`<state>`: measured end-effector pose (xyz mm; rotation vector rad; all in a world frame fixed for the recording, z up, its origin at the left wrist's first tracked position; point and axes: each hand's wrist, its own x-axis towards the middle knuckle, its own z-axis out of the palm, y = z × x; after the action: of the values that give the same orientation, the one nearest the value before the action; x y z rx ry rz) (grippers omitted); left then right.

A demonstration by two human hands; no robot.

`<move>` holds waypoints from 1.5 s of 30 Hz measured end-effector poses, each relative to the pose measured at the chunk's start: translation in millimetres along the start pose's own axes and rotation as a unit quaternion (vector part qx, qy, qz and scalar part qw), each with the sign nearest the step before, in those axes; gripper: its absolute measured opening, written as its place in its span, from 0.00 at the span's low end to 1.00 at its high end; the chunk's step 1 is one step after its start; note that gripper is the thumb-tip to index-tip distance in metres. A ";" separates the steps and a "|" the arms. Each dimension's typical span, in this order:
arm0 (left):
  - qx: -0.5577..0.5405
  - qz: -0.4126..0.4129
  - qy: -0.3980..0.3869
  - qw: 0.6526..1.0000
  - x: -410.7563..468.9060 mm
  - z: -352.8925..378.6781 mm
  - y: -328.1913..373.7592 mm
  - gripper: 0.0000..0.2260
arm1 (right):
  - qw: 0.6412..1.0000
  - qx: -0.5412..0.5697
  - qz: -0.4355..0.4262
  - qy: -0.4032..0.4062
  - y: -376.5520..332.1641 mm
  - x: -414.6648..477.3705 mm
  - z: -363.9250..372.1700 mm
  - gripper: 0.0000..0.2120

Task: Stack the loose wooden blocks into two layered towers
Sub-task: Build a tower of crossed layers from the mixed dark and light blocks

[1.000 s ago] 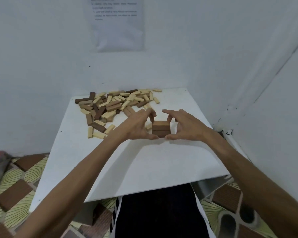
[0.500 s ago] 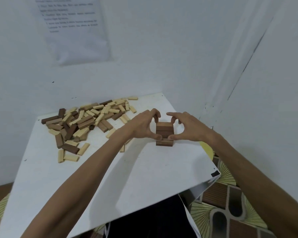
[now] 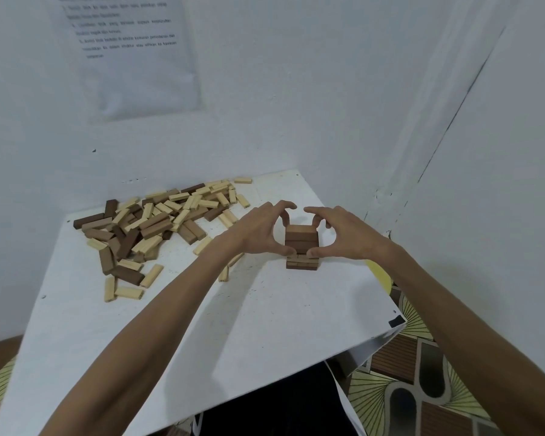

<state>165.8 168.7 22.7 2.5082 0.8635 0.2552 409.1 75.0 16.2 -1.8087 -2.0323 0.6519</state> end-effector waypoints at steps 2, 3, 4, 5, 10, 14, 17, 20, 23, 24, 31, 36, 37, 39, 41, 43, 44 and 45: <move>0.000 -0.001 0.000 1.000 0.8 1.1 -0.1 0.42 | 1.000 -0.004 -0.001 0.001 0.4 -0.7 -0.2 0.45; -0.002 -0.001 -0.001 1.000 1.3 1.7 -0.4 0.42 | 1.000 -0.007 -0.001 0.002 0.7 -1.3 -0.3 0.45; -0.004 -0.002 -0.002 1.000 1.6 2.2 -0.6 0.43 | 1.000 -0.008 0.000 0.002 1.2 -1.9 -0.5 0.45; -0.006 -0.003 -0.002 1.000 2.0 2.6 -0.9 0.43 | 1.000 -0.008 0.001 0.002 1.6 -2.4 -0.7 0.45; -0.006 -0.002 -0.005 1.000 1.6 2.5 -0.1 0.42 | 1.000 -0.006 -0.002 0.004 1.6 -3.3 0.8 0.45; -0.007 -0.003 -0.004 1.000 0.7 1.6 1.0 0.42 | 1.000 -0.005 -0.003 0.004 1.0 -4.2 1.1 0.45; -0.006 -0.004 -0.005 1.000 1.3 2.4 1.7 0.42 | 1.000 -0.004 -0.003 0.005 1.6 -5.4 0.6 0.46; -0.006 -0.006 -0.005 1.000 2.7 3.3 1.9 0.42 | 1.000 -0.006 -0.002 0.006 2.6 -6.0 0.1 0.46; -0.010 -0.008 -0.005 1.000 3.6 4.5 1.9 0.42 | 1.000 -0.005 -0.003 0.007 3.2 -6.5 -0.2 0.46; -0.009 -0.008 -0.004 1.000 3.6 4.9 2.0 0.42 | 1.000 -0.003 -0.003 0.007 3.6 -6.6 -0.1 0.46; -0.011 -0.010 -0.006 1.000 3.6 5.3 3.7 0.41 | 1.000 0.003 -0.003 0.005 4.7 -6.7 0.6 0.45; -0.018 -0.019 -0.018 1.000 3.6 5.7 2.7 0.41 | 1.000 0.007 -0.002 0.000 4.8 -7.6 2.8 0.44; -0.021 -0.020 -0.018 0.999 3.6 5.9 2.4 0.41 | 1.000 0.006 -0.003 0.000 4.8 -7.6 3.2 0.44; -0.026 -0.023 -0.020 0.999 3.2 6.6 1.4 0.41 | 1.000 0.004 -0.003 0.000 5.4 -8.1 3.7 0.43; -0.029 -0.025 -0.020 0.999 2.6 7.5 0.2 0.40 | 1.000 0.007 -0.003 0.001 6.1 -8.6 4.3 0.43; -0.031 -0.027 -0.018 0.999 2.1 8.1 -0.5 0.40 | 1.000 0.008 -0.002 0.001 5.9 -8.7 4.6 0.43; -0.033 -0.027 -0.017 0.999 2.0 8.4 -0.6 0.40 | 1.000 0.008 -0.003 0.001 5.7 -8.5 4.8 0.43; -0.035 -0.027 -0.017 0.999 2.2 8.6 -1.0 0.40 | 1.000 0.008 -0.003 0.001 5.6 -8.4 4.9 0.43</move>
<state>169.8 167.5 14.8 2.4142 0.8918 0.2208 412.2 66.6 9.4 -1.7937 -2.0247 0.6624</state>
